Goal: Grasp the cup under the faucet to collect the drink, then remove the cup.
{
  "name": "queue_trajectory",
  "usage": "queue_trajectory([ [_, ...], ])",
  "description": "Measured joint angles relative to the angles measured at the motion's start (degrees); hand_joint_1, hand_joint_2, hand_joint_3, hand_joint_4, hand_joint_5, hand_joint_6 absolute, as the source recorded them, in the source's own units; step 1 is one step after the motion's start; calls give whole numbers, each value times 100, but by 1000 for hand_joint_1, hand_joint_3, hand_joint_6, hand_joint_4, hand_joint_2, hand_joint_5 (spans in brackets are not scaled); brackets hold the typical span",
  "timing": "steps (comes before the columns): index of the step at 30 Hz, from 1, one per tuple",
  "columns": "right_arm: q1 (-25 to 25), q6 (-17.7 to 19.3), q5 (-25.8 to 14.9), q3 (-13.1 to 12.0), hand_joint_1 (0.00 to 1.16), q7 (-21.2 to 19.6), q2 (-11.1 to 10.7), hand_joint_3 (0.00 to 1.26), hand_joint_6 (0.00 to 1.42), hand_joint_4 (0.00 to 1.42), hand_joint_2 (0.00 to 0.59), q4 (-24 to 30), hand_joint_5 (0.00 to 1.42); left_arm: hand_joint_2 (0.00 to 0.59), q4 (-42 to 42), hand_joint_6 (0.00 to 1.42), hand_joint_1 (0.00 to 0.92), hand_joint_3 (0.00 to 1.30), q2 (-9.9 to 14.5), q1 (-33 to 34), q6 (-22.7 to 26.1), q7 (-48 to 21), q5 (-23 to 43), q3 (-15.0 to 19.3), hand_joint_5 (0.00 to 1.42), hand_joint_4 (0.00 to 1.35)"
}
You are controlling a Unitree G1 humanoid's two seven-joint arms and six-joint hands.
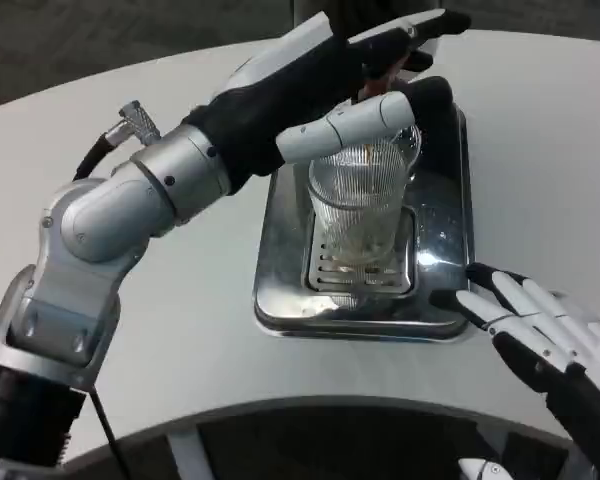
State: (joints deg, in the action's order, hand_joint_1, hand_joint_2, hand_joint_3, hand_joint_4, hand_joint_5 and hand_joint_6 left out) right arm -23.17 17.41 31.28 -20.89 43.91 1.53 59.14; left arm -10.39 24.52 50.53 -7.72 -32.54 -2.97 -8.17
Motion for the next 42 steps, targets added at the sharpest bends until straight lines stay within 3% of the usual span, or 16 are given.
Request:
queue_trajectory([
  [7,142,-10,138,84,475,224,251,116,0,0,474,0,0,93,-145,208,0,103,1,56,-201,4,-120,-15,85,0],
  [17,127,-146,201,108,475,316,281,102,0,0,474,0,0,92,-231,208,0,90,3,105,-360,11,-260,-44,73,0],
  [20,73,-435,167,180,476,298,303,86,0,0,474,0,0,92,-230,208,0,90,24,115,-383,11,-318,-53,73,0],
  [27,113,-1287,77,525,496,-65,306,31,31,0,414,3,2,92,-173,208,0,89,89,122,-421,11,-438,-51,65,0],
  [32,188,-1937,94,886,536,-463,285,6,81,0,338,4,57,94,-127,208,0,89,134,121,-424,8,-451,-59,62,0],
  [39,330,-2685,455,1479,608,-997,244,0,102,2,311,6,74,96,-88,200,0,89,179,118,-424,-5,-457,-72,61,0],
  [42,466,-3002,716,1843,626,-1244,217,0,105,2,295,-2,73,96,-59,197,0,89,206,108,-422,-13,-458,-72,60,0],
])
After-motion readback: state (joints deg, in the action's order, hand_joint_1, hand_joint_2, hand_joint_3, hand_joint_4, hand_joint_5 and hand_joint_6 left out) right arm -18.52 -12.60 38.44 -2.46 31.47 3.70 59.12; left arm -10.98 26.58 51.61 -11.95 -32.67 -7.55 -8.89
